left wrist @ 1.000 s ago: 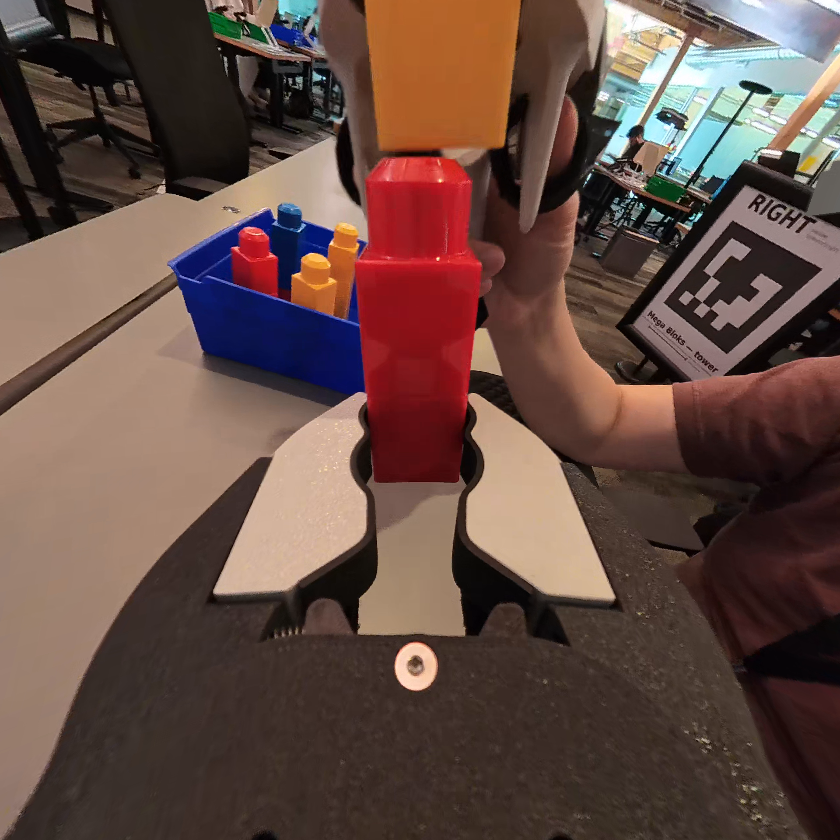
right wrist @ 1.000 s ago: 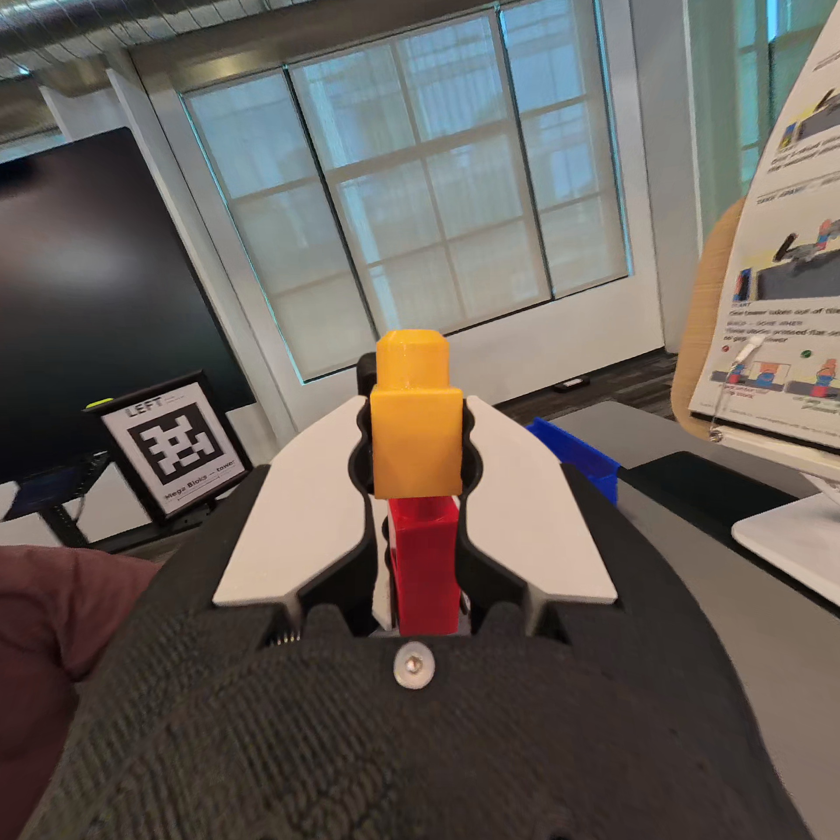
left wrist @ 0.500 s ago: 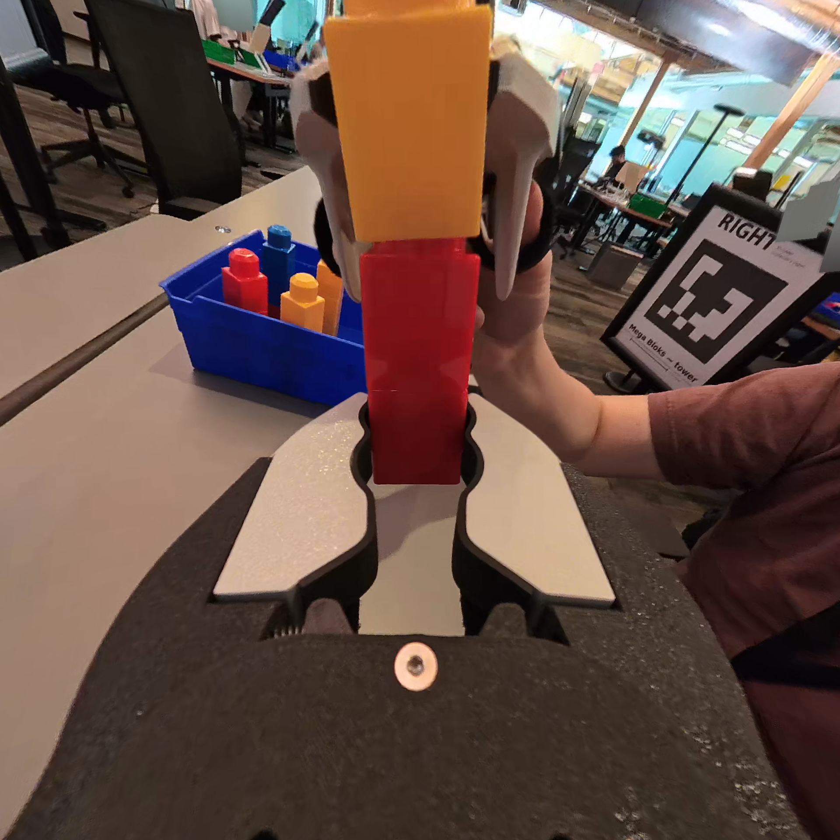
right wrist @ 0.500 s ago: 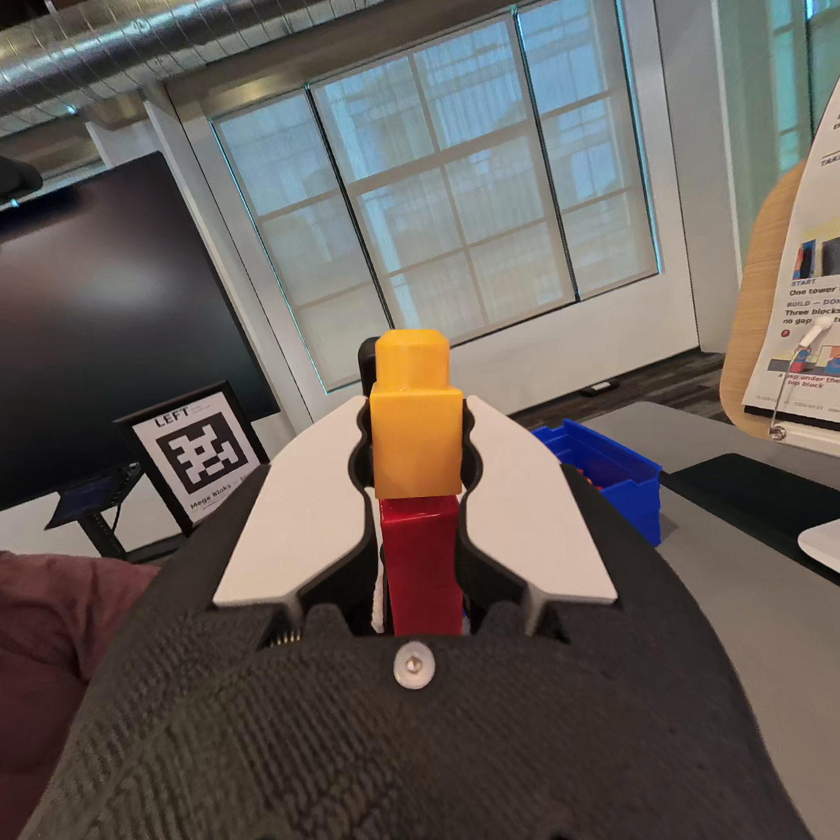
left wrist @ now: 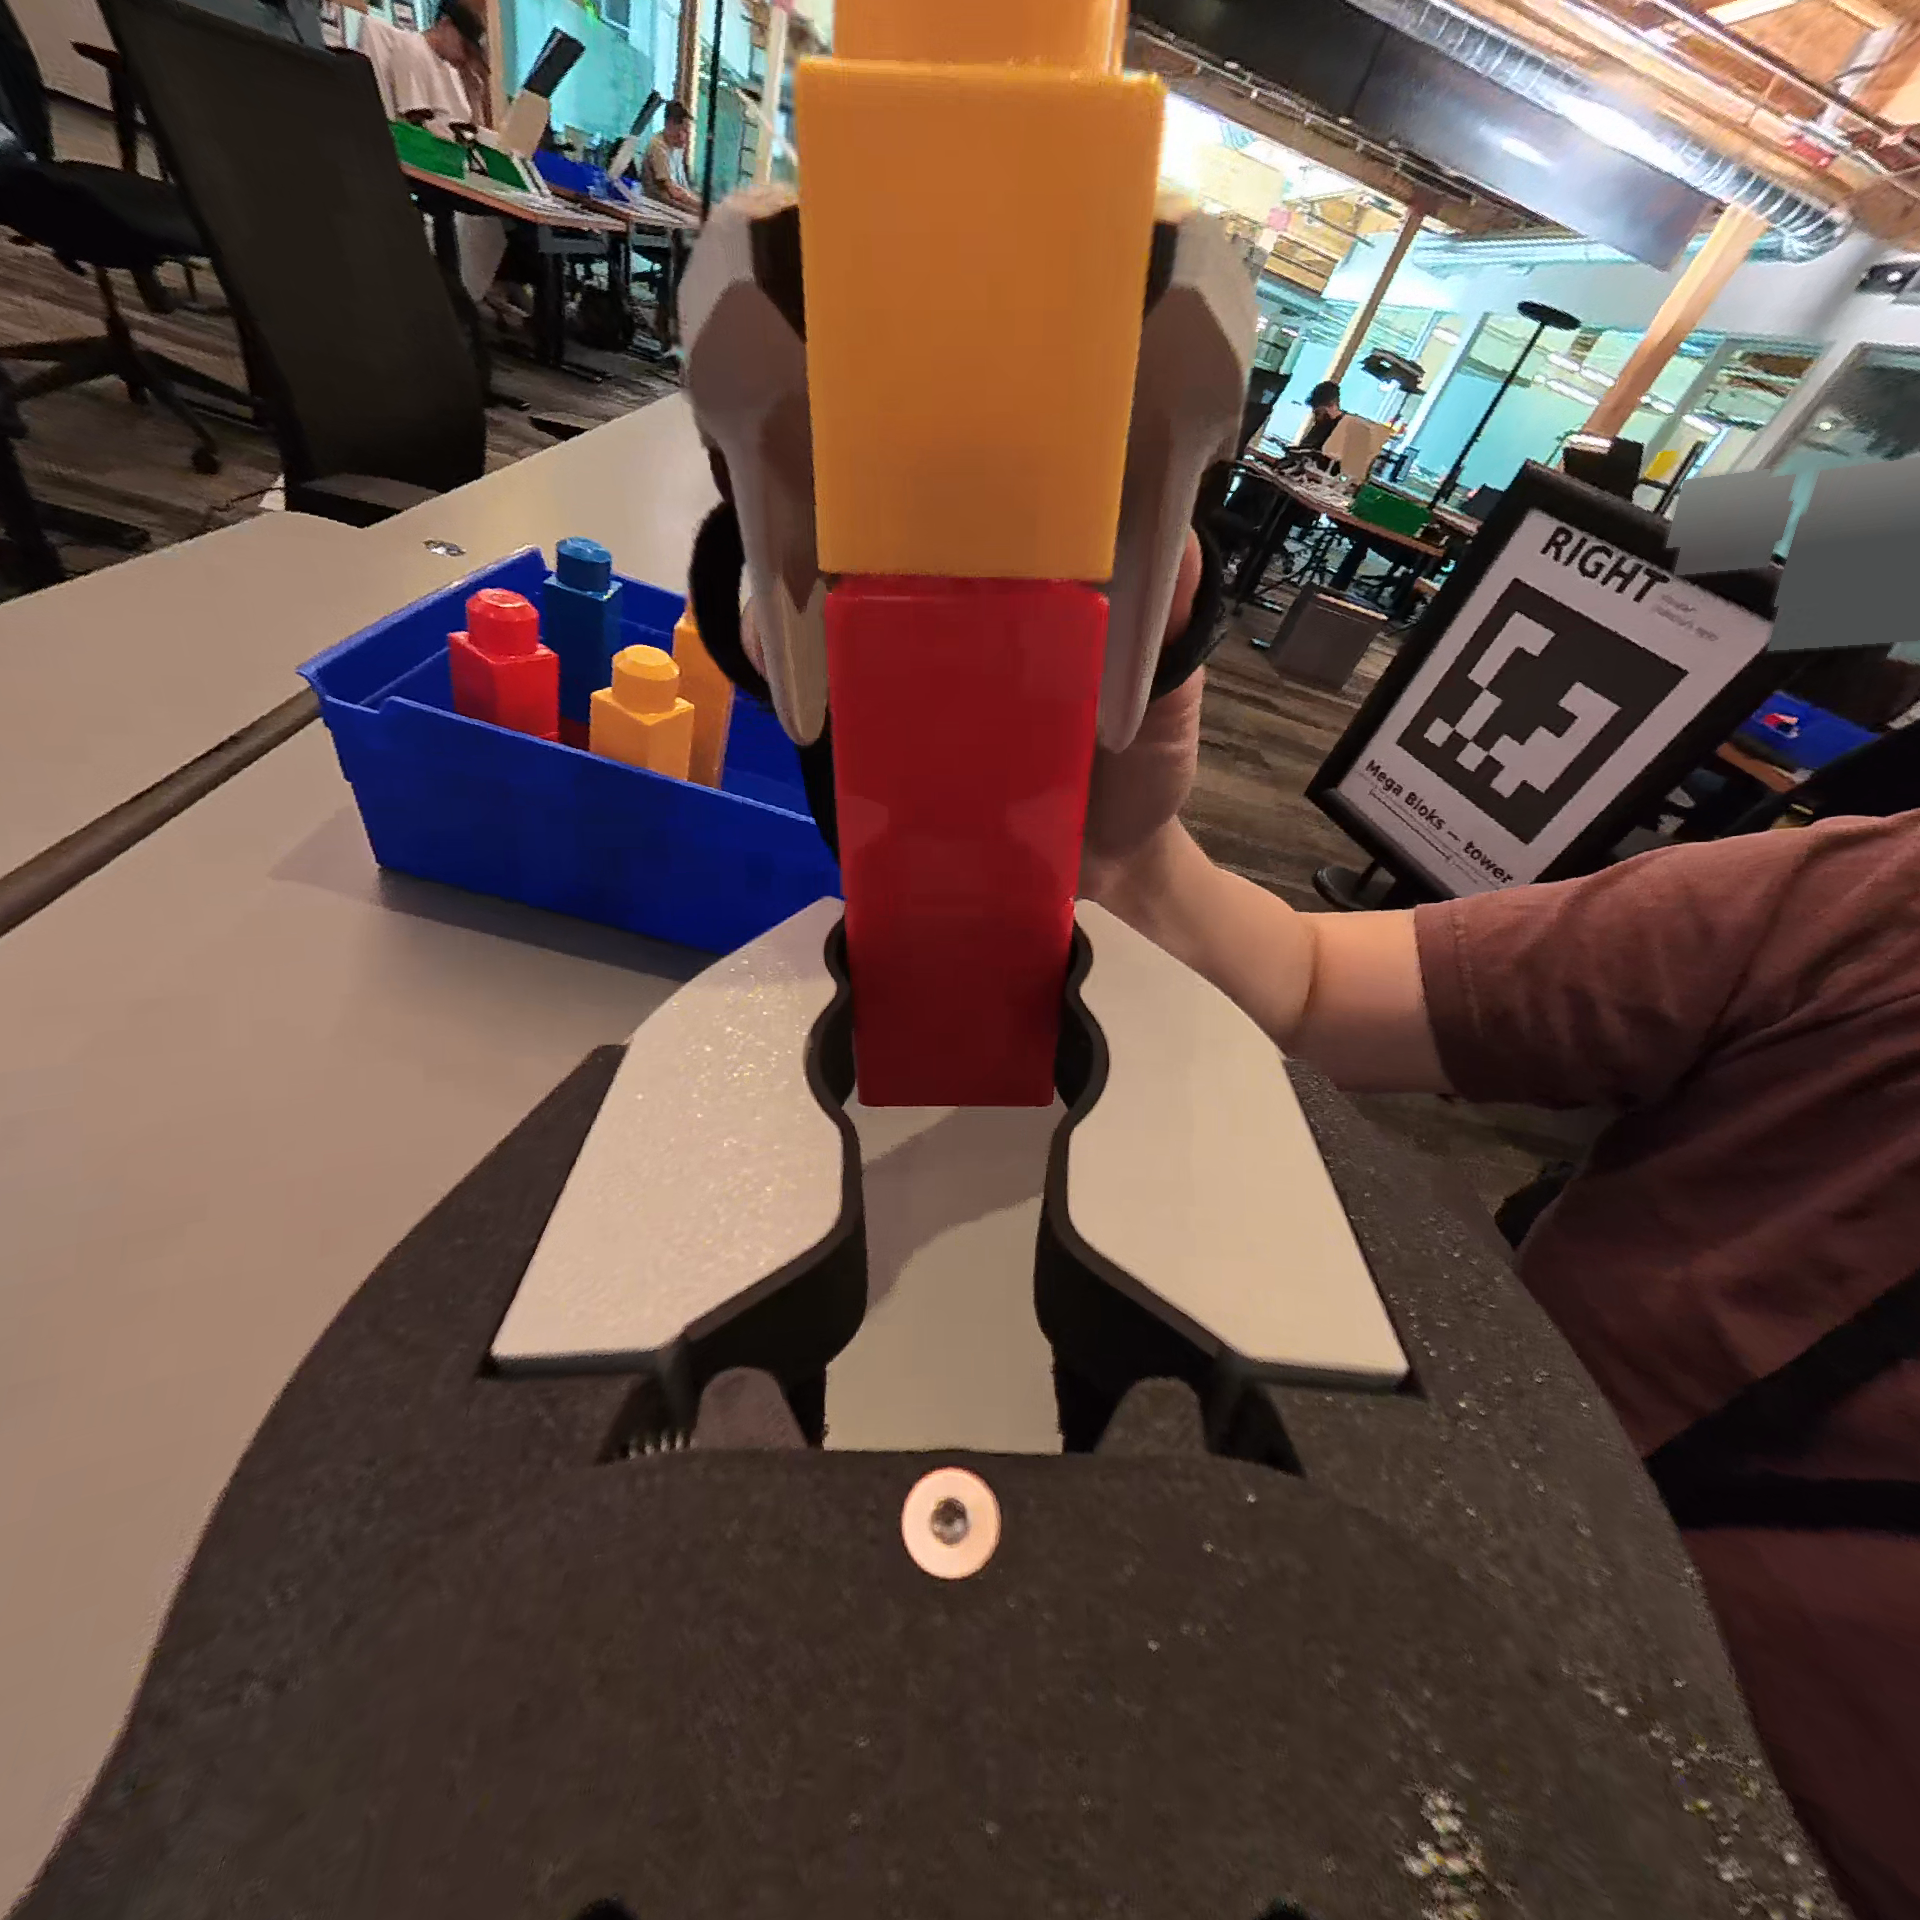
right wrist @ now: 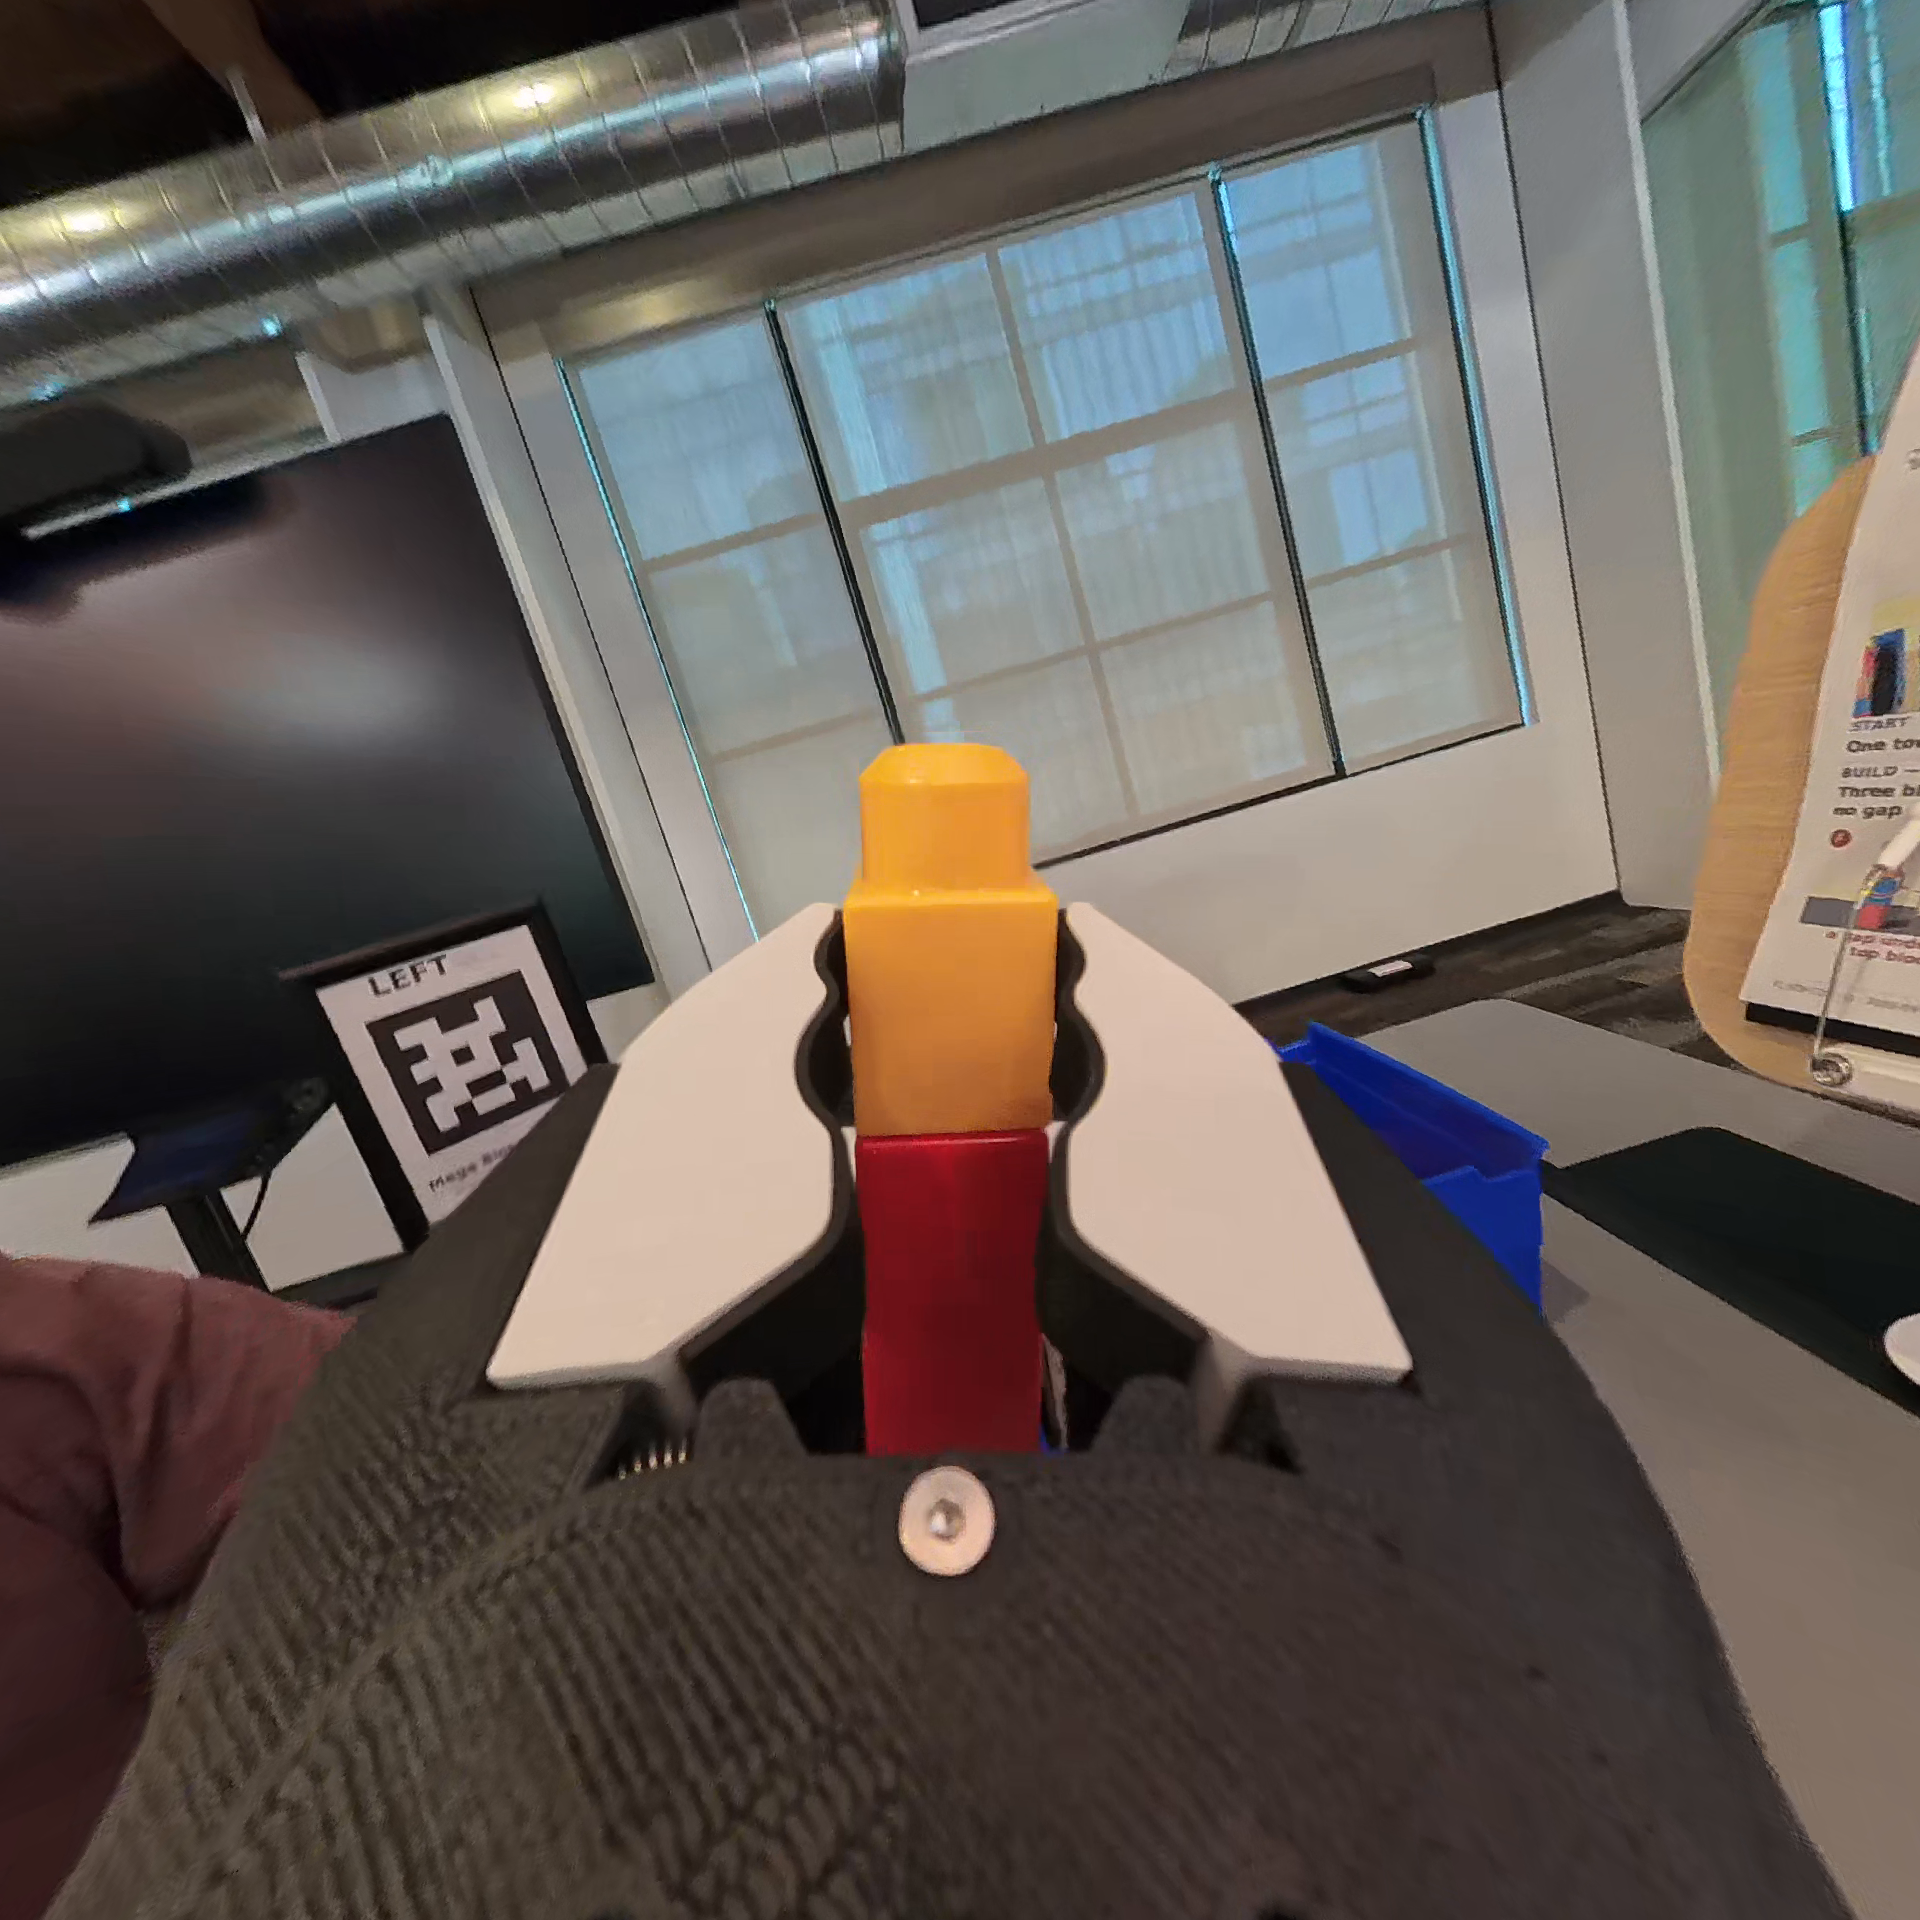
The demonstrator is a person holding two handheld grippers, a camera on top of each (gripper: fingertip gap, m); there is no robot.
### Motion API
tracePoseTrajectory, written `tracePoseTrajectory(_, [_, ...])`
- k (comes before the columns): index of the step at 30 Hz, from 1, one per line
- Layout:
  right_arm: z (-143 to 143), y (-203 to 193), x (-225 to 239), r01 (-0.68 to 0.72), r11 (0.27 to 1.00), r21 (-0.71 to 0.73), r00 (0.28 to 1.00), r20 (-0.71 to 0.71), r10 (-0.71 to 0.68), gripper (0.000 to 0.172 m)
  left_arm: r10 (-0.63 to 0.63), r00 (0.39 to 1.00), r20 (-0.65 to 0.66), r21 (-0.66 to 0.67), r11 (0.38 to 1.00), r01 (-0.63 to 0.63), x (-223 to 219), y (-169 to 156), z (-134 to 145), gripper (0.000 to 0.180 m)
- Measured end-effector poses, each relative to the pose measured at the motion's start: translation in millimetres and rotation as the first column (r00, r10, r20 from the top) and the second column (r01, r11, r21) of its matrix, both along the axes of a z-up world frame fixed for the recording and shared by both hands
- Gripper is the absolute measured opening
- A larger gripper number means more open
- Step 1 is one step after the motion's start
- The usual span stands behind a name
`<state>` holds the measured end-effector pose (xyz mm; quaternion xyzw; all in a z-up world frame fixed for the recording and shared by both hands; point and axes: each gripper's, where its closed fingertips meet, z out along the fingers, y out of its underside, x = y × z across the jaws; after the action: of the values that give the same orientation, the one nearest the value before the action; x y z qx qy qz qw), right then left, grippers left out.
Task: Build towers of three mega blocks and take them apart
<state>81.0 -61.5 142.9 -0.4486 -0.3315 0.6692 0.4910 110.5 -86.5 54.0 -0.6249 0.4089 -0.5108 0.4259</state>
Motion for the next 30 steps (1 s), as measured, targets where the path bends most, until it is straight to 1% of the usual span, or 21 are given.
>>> tracePoseTrajectory(2, [-1,-2,-1,-0.011,1.000,0.006,0.999,0.030,0.011,0.037,-0.006,1.000,-0.010,0.010,1.000,0.006,0,-2,0,0.035])
tracePoseTrajectory(4, [-4,-2,-1,-0.020,1.000,0.005,0.996,0.091,0.019,0.037,-0.011,1.000,-0.021,0.010,1.000,0.011,-1,-2,-2,0.035])
tracePoseTrajectory(6, [-9,-1,0,-0.026,1.000,0.006,0.984,0.174,0.025,0.037,0.000,0.998,-0.065,0.021,1.000,0.001,-4,0,-5,0.035])
tracePoseTrajectory(8, [-11,1,3,-0.008,1.000,0.019,0.976,0.217,0.003,0.039,0.026,0.993,-0.114,0.040,0.999,-0.021,-8,3,-10,0.035])
tracePoseTrajectory(9, [-11,1,4,0.000,1.000,0.025,0.973,0.232,-0.006,0.043,0.025,0.992,-0.125,0.043,0.999,-0.020,-9,2,-11,0.035])
tracePoseTrajectory(11, [-13,0,4,0.002,0.999,0.040,0.963,0.269,-0.013,0.044,0.008,0.994,-0.107,0.032,0.999,-0.005,-8,0,-9,0.035])
tracePoseTrajectory(12, [-15,-2,4,-0.009,0.999,0.051,0.958,0.285,-0.006,0.041,-0.001,0.994,-0.106,0.022,1.000,0.004,-7,-1,-9,0.035])
tracePoseTrajectory(13, [-16,-4,4,-0.022,0.998,0.057,0.955,0.298,0.004,0.038,-0.012,0.993,-0.115,0.019,1.000,0.014,-7,-3,-11,0.035])
tracePoseTrajectory(17, [-21,-7,5,-0.049,0.998,0.049,0.943,0.332,0.030,0.037,-0.032,0.990,-0.141,0.002,0.999,0.032,-7,-6,-14,0.035])
tracePoseTrajectory(21, [-29,-7,6,-0.059,0.997,0.041,0.921,0.388,0.038,0.037,-0.002,0.978,-0.207,0.020,1.000,0.007,-6,-4,-21,0.035])
tracePoseTrajectory(25, [-34,-8,7,-0.069,0.996,0.051,0.905,0.424,0.041,0.037,-0.010,0.971,-0.239,0.011,1.000,0.012,-4,-5,-26,0.035])
tracePoseTrajectory(30, [-36,-11,10,-0.094,0.993,0.072,0.894,0.445,0.052,0.037,-0.033,0.971,-0.237,0.010,0.999,0.037,-5,-8,-25,0.035])
